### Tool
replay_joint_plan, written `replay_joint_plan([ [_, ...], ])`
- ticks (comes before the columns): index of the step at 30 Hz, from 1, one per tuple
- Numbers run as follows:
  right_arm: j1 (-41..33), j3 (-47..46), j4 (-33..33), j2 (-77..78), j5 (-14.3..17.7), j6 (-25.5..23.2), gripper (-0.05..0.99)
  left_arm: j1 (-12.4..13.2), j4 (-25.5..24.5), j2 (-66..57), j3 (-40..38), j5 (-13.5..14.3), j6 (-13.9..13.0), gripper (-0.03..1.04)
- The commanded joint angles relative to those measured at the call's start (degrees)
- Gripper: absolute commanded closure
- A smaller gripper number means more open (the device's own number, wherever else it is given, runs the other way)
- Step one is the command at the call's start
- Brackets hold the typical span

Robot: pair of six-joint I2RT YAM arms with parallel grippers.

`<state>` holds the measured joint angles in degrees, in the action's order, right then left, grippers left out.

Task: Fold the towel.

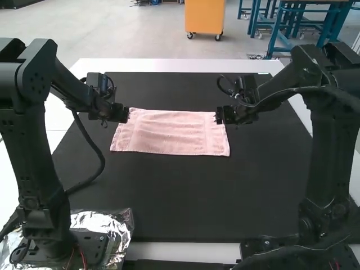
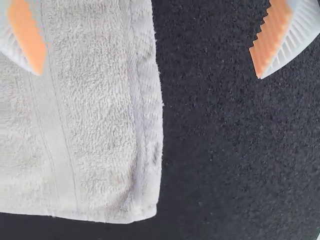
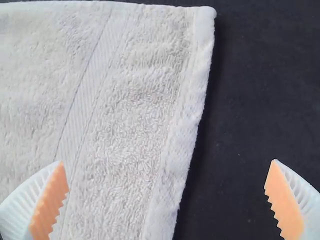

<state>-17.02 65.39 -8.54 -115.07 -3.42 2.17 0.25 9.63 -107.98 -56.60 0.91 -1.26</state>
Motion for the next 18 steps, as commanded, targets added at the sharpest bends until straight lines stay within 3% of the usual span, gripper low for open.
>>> replay_joint_plan([
  [1,-0.12,3.26,-0.34,-2.00,0.87,0.90,0.03,-0.08,0.57,-1.79,-2.46,0.67,-1.29,0.05],
  [18,0.14,12.75,0.27,-11.58,0.87,2.04,0.03,0.01,-0.49,-10.49,-10.73,1.38,-1.20,0.05],
])
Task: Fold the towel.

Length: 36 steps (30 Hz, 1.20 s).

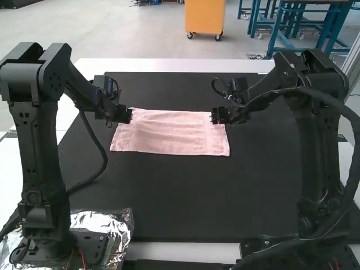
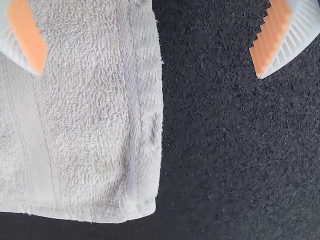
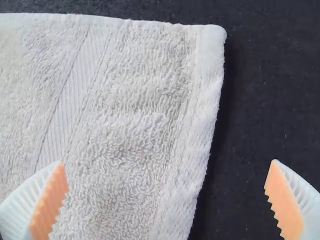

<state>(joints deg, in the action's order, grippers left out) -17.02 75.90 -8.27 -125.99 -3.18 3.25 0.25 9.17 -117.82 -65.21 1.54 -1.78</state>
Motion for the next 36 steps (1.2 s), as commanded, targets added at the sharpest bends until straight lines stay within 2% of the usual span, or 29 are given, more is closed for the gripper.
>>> replay_joint_plan([
  [1,0.32,2.76,0.19,-1.01,0.63,1.06,0.03,0.01,-0.12,-1.10,-2.55,1.01,-0.68,0.05],
  [14,1.02,6.28,2.12,-3.64,0.72,2.64,0.03,1.59,-4.07,-5.84,-7.83,2.15,-2.00,0.06],
  [26,0.84,5.66,4.14,-5.31,1.16,2.73,0.03,1.51,-5.83,-8.04,-9.50,3.12,-2.35,0.09],
  [29,0.58,4.96,4.05,-5.31,1.51,2.73,0.08,1.51,-6.36,-8.48,-9.23,3.12,-2.09,0.10],
  [30,0.49,4.79,4.05,-5.31,1.51,2.64,0.16,1.42,-6.36,-8.65,-9.06,3.12,-2.00,0.11],
  [31,0.58,4.52,4.05,-5.23,0.98,2.56,0.39,1.51,-6.71,-8.92,-9.06,3.03,-2.00,0.15],
  [32,0.67,4.08,4.05,-5.05,-0.86,2.64,0.78,1.59,-7.06,-9.18,-9.06,2.85,-1.91,0.29],
  [33,0.76,3.55,3.70,-4.87,-3.32,2.99,0.95,1.59,-7.59,-9.27,-8.97,1.36,-1.82,0.62],
  [34,0.84,3.47,3.97,-4.87,-4.29,2.73,0.96,1.59,-7.41,-9.36,-8.71,-0.57,-1.73,1.01],
  [36,0.84,3.20,4.49,-4.70,-4.20,2.64,0.96,1.68,-6.88,-9.18,-7.83,-2.42,-1.38,0.99],
])
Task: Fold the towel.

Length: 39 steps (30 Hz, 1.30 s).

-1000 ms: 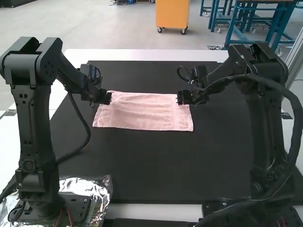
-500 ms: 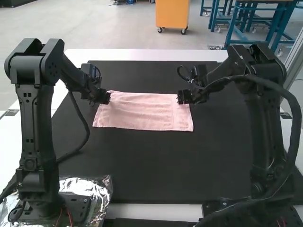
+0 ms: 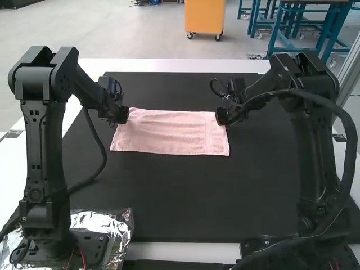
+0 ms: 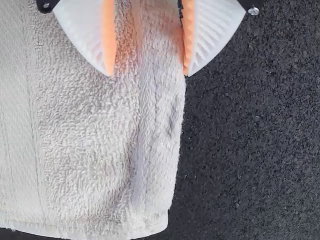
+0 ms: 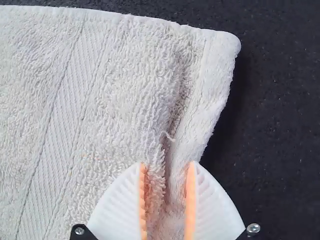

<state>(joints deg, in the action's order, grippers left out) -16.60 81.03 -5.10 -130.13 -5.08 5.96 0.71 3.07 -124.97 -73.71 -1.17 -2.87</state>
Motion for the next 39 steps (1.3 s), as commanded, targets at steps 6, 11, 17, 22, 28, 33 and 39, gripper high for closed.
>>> replay_joint_plan([
  [6,0.52,-2.11,1.24,1.72,-2.04,-0.07,0.96,2.19,0.62,-0.36,1.55,-3.14,1.56,0.99],
  [11,0.60,-1.76,1.32,5.50,-3.09,-2.09,0.96,3.95,-0.43,2.45,1.55,-5.42,2.61,0.99],
  [17,0.69,-3.16,3.17,10.24,-5.47,-3.58,0.96,4.48,-2.54,6.84,2.96,-8.23,2.52,0.99],
  [22,0.69,-6.24,3.26,14.02,-5.99,-3.67,0.96,4.48,-2.37,10.71,6.48,-10.61,2.26,0.99],
  [28,1.83,-10.28,3.79,18.42,-7.49,-3.67,0.96,4.48,-2.28,15.63,11.05,-11.31,2.17,0.99],
  [33,2.54,-14.94,3.79,22.20,-8.45,-3.67,0.96,4.48,-1.84,20.29,15.79,-11.66,2.17,0.99],
  [39,2.54,-20.30,3.79,27.47,-9.42,-3.76,0.96,4.48,-1.93,26.00,20.54,-12.01,2.43,0.99],
])
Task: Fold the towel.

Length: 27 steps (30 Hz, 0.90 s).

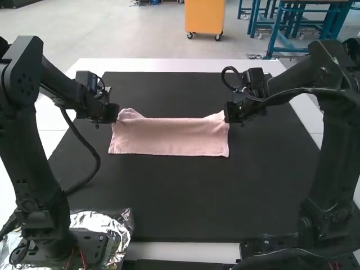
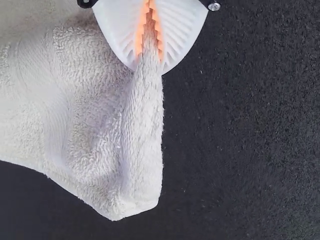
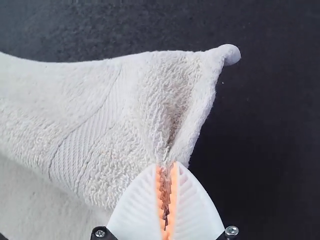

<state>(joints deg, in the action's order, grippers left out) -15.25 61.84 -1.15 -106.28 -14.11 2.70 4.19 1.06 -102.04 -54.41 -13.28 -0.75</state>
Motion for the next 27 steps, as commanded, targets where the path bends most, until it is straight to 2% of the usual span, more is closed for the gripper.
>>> replay_joint_plan([
  [1,1.18,-1.90,0.09,4.41,-0.48,-0.50,0.96,1.00,-0.18,3.95,1.94,-0.08,0.31,0.99],
  [10,1.09,-9.02,0.88,9.07,-2.06,-0.24,0.96,1.00,-0.80,9.84,10.82,-0.78,0.93,0.99],
  [13,0.92,-11.22,0.80,9.42,-1.98,-0.15,0.96,1.00,0.79,11.60,14.16,-0.78,1.11,0.99],
  [15,0.74,-12.98,0.71,9.42,-1.89,-0.06,0.96,1.00,2.28,12.21,15.92,-0.61,2.25,0.99],
  [25,0.39,-20.27,-3.25,8.81,-1.27,-0.59,0.95,1.00,3.33,14.06,20.84,-0.61,2.69,0.99],
  [26,0.48,-20.27,-3.51,8.72,-0.92,-0.59,0.85,1.00,4.30,14.06,21.45,-0.34,2.86,0.98],
  [27,0.57,-20.18,-3.42,8.81,-0.92,-0.68,0.69,1.00,5.36,14.15,21.72,-0.34,3.39,0.95],
])
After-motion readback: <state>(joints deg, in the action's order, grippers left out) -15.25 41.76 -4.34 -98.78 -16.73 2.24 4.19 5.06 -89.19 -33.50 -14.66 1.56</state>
